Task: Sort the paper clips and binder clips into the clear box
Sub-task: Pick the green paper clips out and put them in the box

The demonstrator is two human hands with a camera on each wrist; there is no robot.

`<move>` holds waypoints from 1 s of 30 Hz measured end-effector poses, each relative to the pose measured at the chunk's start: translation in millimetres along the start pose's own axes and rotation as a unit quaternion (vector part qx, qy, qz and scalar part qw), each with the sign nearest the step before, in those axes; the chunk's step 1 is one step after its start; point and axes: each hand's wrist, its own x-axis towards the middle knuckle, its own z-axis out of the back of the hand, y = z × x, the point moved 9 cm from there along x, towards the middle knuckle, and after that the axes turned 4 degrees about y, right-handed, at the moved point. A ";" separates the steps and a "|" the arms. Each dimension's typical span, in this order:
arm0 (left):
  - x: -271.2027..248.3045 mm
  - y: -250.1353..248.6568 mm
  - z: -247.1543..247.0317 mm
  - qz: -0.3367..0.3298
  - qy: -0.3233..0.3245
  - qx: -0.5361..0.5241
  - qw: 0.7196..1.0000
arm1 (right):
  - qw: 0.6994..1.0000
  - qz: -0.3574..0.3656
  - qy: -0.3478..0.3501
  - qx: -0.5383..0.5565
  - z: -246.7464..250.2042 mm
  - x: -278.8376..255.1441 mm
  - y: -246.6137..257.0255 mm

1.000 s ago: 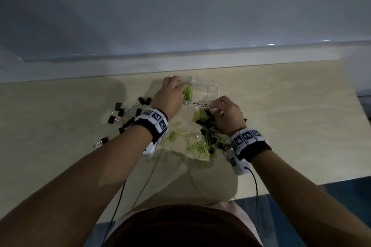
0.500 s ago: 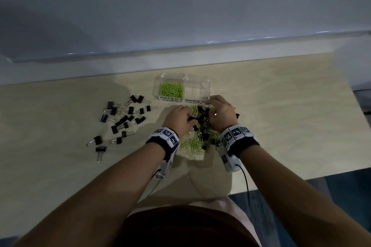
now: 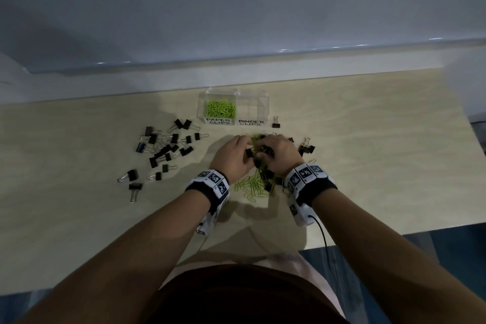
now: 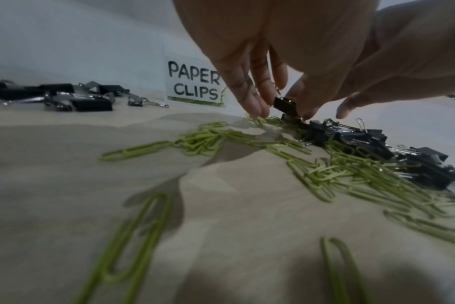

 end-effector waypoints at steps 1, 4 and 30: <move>-2.5 -1.9 1.9 -0.008 0.000 0.000 1.000 | 0.999 -0.002 0.008 0.031 -1.1 -0.2 2.5; -7.8 -7.9 7.8 -0.026 -0.001 0.010 1.000 | 0.997 -0.012 0.002 0.081 0.3 -2.6 7.3; -44.5 67.4 48.9 0.096 -0.028 0.029 0.995 | 0.933 -0.204 -0.175 0.238 20.4 -52.9 -45.8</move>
